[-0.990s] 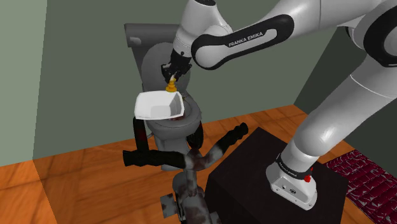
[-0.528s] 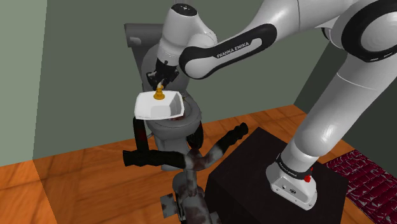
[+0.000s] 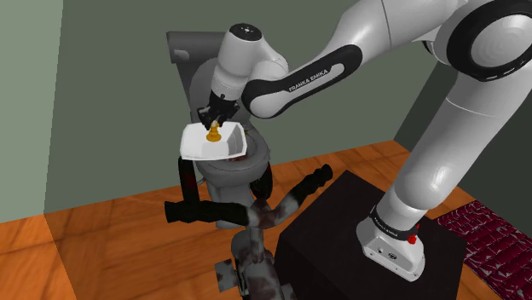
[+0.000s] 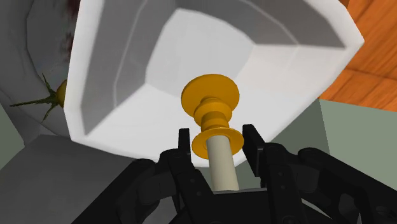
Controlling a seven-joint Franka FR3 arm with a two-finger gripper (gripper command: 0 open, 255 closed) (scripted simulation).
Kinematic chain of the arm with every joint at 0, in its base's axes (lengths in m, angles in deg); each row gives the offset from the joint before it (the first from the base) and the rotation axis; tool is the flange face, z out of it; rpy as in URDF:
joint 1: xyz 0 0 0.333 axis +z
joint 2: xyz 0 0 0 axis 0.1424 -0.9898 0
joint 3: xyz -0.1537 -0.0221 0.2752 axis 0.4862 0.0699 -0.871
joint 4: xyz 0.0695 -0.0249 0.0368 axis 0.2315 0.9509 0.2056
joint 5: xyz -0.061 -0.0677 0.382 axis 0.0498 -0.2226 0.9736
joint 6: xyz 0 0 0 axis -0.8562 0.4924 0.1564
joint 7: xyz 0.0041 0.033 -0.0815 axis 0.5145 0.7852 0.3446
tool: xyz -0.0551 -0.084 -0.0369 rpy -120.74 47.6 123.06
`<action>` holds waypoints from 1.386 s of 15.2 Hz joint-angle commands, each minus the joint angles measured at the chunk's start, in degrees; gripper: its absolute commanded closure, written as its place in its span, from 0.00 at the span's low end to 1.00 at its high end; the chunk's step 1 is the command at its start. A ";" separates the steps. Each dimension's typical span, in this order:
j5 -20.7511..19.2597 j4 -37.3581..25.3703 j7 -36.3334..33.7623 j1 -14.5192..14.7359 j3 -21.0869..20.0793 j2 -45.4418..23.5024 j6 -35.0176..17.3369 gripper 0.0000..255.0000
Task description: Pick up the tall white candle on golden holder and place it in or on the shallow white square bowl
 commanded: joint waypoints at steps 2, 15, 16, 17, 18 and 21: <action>-0.14 0.08 -0.12 0.00 0.01 -0.07 -0.15 1.00; 5.33 0.52 3.57 0.11 -0.37 5.33 3.64 0.00; 6.60 0.49 4.43 0.28 -0.30 6.66 4.73 0.00; 6.59 0.49 4.42 0.33 -0.25 6.66 4.74 0.00; 6.60 0.50 4.43 0.34 -0.24 6.66 4.73 0.00; 6.59 0.49 4.42 0.35 -0.24 6.66 4.74 0.00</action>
